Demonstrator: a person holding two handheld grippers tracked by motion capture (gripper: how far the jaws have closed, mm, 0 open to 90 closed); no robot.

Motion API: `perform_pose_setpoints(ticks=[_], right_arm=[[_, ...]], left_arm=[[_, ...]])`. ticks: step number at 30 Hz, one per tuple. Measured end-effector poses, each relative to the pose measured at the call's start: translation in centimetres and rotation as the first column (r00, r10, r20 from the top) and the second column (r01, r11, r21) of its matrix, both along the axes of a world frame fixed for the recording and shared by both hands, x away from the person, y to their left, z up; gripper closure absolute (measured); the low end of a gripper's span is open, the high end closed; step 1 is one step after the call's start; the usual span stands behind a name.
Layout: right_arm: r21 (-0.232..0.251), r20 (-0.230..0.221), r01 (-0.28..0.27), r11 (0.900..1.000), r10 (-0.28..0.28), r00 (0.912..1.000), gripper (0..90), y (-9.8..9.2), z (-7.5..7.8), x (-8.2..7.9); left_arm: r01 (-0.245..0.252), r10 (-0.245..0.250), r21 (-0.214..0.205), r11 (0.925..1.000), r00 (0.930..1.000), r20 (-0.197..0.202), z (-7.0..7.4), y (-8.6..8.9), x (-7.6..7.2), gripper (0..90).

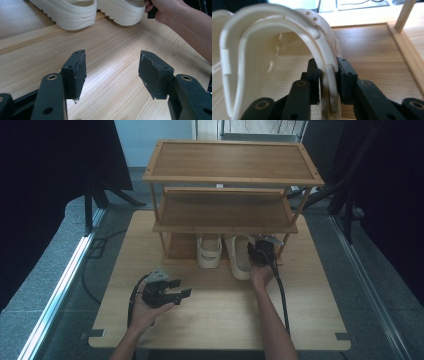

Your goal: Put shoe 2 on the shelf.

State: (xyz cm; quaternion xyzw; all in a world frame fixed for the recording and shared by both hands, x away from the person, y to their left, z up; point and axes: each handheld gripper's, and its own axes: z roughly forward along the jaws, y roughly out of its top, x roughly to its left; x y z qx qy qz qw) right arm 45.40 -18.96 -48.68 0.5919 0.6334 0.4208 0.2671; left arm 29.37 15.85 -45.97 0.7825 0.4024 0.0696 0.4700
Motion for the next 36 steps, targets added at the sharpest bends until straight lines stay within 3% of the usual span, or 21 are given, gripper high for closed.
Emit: perform_pose_setpoints(ticks=[4,9,10,13,16,20,26,32,36], right_arm=[[0.013,0.013,-0.011,0.9999,0.011,0.9999,69.3,-0.1,0.1,0.0],[0.052,0.028,-0.05,0.9974,0.049,0.9984,57.1,-0.2,0.9,-0.6],[0.042,0.029,-0.061,0.9972,0.06,0.9978,54.7,-0.3,1.0,-0.8],[0.051,0.056,-0.073,0.996,0.07,0.996,52.4,-0.8,1.3,-1.8],[0.067,0.042,-0.099,0.9928,0.096,0.9944,49.1,-1.4,1.6,-2.7],[0.065,0.061,-0.122,0.9904,0.118,0.9912,48.6,-2.5,2.1,-4.5],[0.063,0.066,-0.192,0.9793,0.188,0.9799,53.4,-3.9,2.7,-7.5],[0.044,0.055,-0.266,0.963,0.263,0.9632,67.5,-4.9,3.0,-10.3],[0.029,0.019,-0.311,0.9499,0.311,0.9503,79.3,-5.4,2.3,-11.8]], left_arm=[[0.004,-0.004,0.004,1.0,1.0,-0.001,0.0,-0.1,0.0,39.6],[0.008,-0.008,0.008,0.9999,1.0,0.0,-0.1,-0.3,-0.1,39.6],[0.009,-0.009,0.008,0.9999,1.0,0.0,-0.1,-0.3,-0.1,39.6],[0.009,-0.009,0.011,0.9999,1.0,0.0,-0.1,-0.4,-0.2,39.6],[0.01,-0.01,0.014,0.9999,1.0,-0.002,-0.1,-0.5,-0.2,39.6],[0.012,-0.012,0.015,0.9998,0.9999,-0.003,-0.2,-0.7,-0.2,39.5],[0.014,-0.014,0.019,0.9997,0.9999,-0.002,-0.2,-0.9,-0.3,39.6],[0.016,-0.016,0.022,0.9996,0.9999,-0.002,-0.2,-1.0,-0.4,39.5],[0.015,-0.015,0.021,0.9997,0.9999,-0.003,-0.2,-1.0,-0.4,39.5]])
